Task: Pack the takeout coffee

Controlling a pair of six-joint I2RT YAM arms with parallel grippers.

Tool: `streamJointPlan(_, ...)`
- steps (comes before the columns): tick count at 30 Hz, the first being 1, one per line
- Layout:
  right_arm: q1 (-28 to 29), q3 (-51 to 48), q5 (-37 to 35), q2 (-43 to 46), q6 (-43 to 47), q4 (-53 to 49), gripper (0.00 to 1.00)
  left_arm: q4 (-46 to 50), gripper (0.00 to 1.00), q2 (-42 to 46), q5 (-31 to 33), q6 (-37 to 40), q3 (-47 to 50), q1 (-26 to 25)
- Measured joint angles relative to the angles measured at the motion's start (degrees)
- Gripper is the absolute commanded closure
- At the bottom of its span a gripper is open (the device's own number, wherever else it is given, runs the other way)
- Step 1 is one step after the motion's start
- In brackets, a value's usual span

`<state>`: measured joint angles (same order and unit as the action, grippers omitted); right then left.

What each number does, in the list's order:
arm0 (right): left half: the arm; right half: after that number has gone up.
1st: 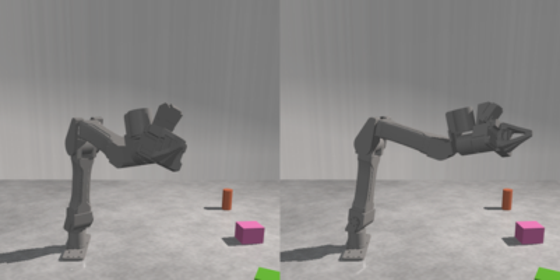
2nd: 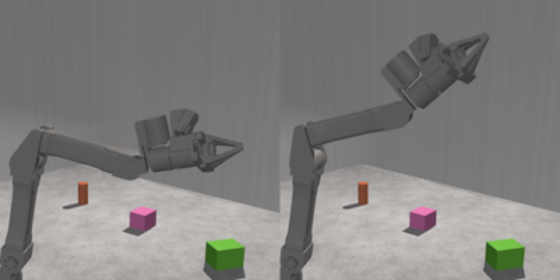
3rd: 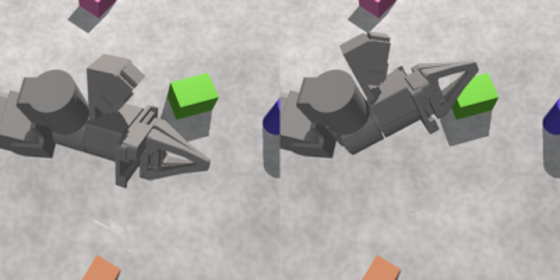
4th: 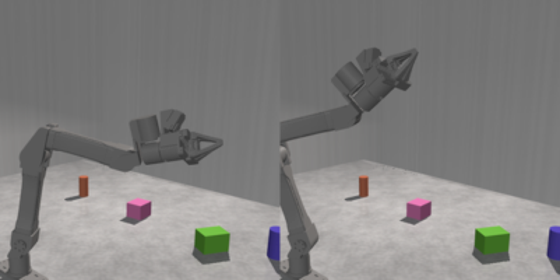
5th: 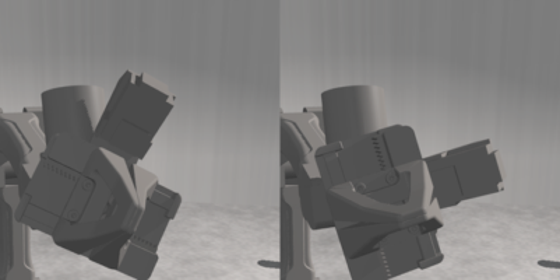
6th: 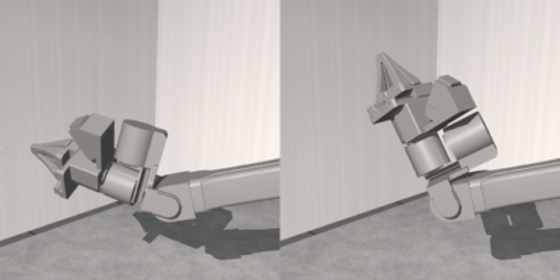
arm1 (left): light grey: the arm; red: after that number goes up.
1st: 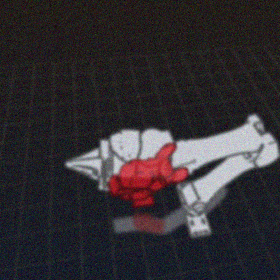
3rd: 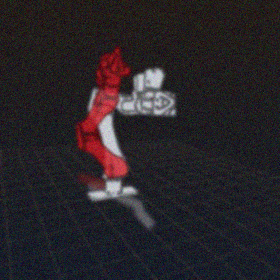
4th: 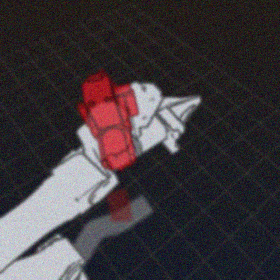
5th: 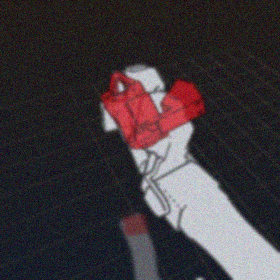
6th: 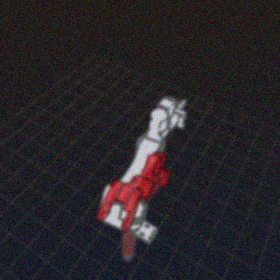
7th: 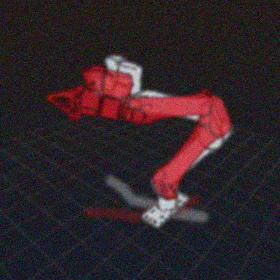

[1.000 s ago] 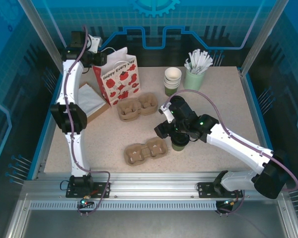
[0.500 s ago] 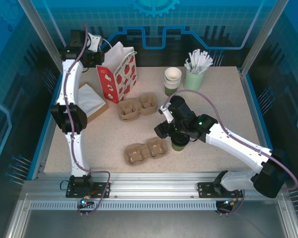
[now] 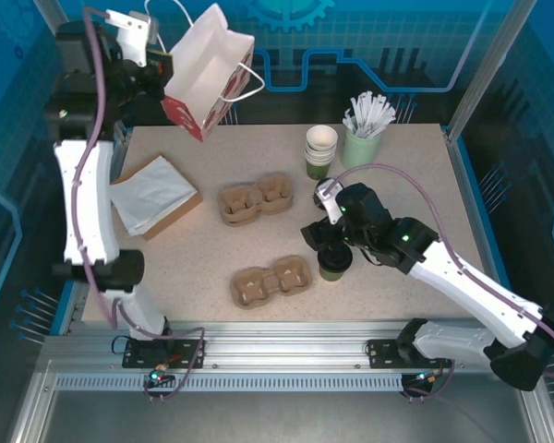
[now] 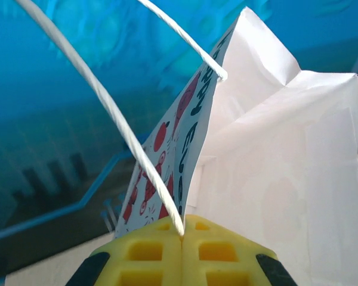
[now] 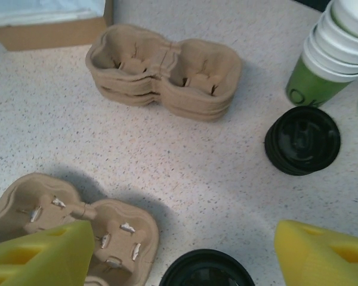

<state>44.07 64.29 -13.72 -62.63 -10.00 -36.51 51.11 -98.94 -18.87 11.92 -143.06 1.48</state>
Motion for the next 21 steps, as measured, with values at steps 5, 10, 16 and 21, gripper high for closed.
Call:
streamJointPlan(5,-2.5,-0.1,-1.9,5.7,-0.2,-2.6,0.19,0.3,1.0,10.5,-5.1,-0.2,3.9,-5.3)
streamJointPlan(10,-4.1,-1.1,-3.9,13.2,-1.2,-4.9,0.19,1.8,1.0,16.8,-9.1,-0.4,11.9,-6.9)
streamJointPlan(16,-4.6,-3.8,-5.6,18.5,-2.0,-7.6,0.19,4.1,1.0,23.4,-11.9,0.8,27.7,-7.3)
streamJointPlan(21,-4.8,-5.4,-5.6,18.0,-2.0,-8.0,0.19,4.0,1.0,26.9,-13.6,2.2,40.9,-8.0)
